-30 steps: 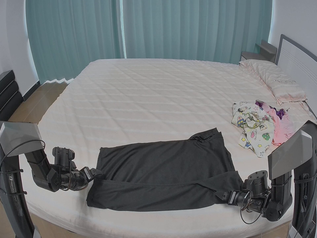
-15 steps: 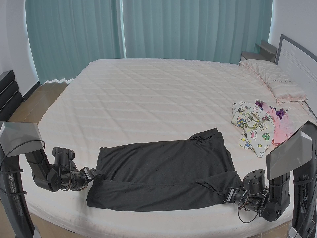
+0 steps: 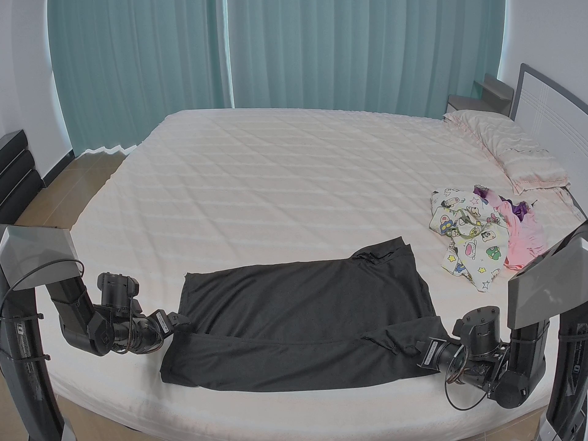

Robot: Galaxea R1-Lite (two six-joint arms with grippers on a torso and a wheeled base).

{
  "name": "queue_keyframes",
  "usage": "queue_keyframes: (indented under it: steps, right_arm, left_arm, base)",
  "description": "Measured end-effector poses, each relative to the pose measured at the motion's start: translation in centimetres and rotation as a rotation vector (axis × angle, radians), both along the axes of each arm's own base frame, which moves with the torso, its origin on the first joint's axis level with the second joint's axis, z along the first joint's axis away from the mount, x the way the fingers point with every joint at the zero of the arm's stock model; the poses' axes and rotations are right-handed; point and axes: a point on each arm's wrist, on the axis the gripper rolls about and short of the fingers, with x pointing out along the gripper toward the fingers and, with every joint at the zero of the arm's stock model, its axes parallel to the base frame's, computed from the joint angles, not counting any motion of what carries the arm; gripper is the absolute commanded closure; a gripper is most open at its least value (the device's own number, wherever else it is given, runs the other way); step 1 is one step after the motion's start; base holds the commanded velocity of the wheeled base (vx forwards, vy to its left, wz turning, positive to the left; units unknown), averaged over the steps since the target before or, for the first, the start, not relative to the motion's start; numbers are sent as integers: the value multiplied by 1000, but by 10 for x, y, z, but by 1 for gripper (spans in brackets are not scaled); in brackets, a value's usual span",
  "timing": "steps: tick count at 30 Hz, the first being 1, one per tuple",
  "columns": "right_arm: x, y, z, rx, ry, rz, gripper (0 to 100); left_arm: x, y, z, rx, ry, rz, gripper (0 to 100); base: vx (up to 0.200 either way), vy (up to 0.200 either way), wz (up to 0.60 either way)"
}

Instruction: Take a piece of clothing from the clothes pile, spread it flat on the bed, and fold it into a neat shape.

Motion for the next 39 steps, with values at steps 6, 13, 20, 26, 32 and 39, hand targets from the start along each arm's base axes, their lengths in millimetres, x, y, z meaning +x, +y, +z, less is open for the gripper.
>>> queue_keyframes:
  steps: [6, 13, 20, 26, 32, 39]
  right_arm:
    - [-3, -2, 21, 22, -37, 8, 100]
    - [-3, -1, 42, 66, -71, 46, 100]
    - [-13, -5, 49, 82, -5, 104, 100]
    - [-17, -10, 49, 61, 29, 104, 100]
    - [-21, -17, 42, -10, 97, 122, 0]
    - [-18, -22, 41, -21, 114, 100, 0]
  left_arm:
    - [0, 0, 0, 1, 0, 0, 0]
    - [0, 0, 0, 2, 1, 0, 0]
    - [0, -1, -1, 3, 0, 0, 0]
    - [0, -1, -1, 3, 0, 0, 0]
    - [0, -1, -1, 3, 0, 0, 0]
    - [0, -1, 0, 3, 0, 0, 0]
  base:
    - [0, 0, 0]
    - [0, 0, 0]
    - [0, 0, 0]
    - [0, 0, 0]
    - [0, 0, 0]
    - [0, 0, 0]
